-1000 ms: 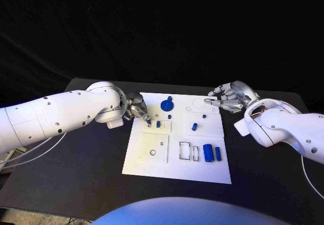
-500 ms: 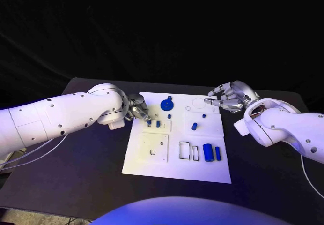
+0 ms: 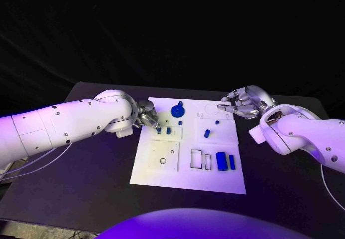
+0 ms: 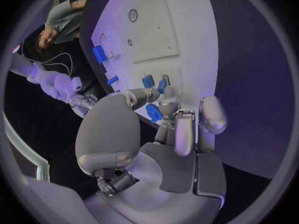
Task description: Assemble the parts on the task board
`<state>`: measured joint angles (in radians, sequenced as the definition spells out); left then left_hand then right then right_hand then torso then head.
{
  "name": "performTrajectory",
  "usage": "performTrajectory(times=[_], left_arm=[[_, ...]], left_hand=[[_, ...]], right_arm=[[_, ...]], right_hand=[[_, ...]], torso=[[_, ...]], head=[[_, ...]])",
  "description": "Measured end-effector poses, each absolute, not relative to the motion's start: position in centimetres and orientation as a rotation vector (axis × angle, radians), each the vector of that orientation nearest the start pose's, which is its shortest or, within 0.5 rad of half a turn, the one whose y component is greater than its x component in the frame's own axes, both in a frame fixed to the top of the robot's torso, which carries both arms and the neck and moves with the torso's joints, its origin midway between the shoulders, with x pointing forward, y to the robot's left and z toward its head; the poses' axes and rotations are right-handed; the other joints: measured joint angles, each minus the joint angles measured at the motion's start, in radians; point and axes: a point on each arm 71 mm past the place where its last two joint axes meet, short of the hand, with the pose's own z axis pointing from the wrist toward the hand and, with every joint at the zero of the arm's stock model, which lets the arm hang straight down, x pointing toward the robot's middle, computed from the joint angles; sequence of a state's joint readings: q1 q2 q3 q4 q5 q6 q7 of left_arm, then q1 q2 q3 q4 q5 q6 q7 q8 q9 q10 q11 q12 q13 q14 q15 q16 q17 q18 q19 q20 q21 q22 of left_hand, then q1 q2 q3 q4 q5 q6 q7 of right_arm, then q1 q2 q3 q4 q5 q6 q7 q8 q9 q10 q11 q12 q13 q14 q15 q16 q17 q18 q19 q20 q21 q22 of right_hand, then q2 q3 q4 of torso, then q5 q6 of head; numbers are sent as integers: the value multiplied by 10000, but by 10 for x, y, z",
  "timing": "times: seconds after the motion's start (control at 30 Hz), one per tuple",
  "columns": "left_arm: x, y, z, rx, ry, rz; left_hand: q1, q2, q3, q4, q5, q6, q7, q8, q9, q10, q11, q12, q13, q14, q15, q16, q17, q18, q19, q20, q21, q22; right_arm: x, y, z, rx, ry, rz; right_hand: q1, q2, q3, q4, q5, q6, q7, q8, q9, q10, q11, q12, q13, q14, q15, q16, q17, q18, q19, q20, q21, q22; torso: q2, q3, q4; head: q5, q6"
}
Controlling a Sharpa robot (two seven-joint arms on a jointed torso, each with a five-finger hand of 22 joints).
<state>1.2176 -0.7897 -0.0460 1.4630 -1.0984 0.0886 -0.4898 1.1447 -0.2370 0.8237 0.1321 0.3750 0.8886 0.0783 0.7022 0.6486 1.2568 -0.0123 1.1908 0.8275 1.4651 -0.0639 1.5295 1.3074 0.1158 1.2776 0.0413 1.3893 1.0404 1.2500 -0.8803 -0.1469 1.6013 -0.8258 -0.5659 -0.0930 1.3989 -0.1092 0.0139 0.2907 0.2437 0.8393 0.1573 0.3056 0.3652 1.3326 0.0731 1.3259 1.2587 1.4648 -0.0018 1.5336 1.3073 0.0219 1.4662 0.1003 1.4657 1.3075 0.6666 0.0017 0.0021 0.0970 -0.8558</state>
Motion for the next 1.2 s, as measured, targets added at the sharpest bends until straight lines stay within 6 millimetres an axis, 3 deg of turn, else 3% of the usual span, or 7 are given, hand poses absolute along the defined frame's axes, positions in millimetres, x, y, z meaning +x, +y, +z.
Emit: performTrajectory(times=[1.2], left_arm=[[489,206,-223,-1717,22759,-4139]], left_hand=[[12,13,0,0,37,0,-1,-22,-10,16,22,0,-3,0,1,0,0,1,-1,0,0,-4]], right_arm=[[472,-215,-194,5279,16722,8439]], right_hand=[[0,0,0,0,0,0,0,0,-8,0,0,0,8,0,0,0,7,-1,0,0,0,-2]], torso=[[-1,7,0]], head=[[3,-12]])
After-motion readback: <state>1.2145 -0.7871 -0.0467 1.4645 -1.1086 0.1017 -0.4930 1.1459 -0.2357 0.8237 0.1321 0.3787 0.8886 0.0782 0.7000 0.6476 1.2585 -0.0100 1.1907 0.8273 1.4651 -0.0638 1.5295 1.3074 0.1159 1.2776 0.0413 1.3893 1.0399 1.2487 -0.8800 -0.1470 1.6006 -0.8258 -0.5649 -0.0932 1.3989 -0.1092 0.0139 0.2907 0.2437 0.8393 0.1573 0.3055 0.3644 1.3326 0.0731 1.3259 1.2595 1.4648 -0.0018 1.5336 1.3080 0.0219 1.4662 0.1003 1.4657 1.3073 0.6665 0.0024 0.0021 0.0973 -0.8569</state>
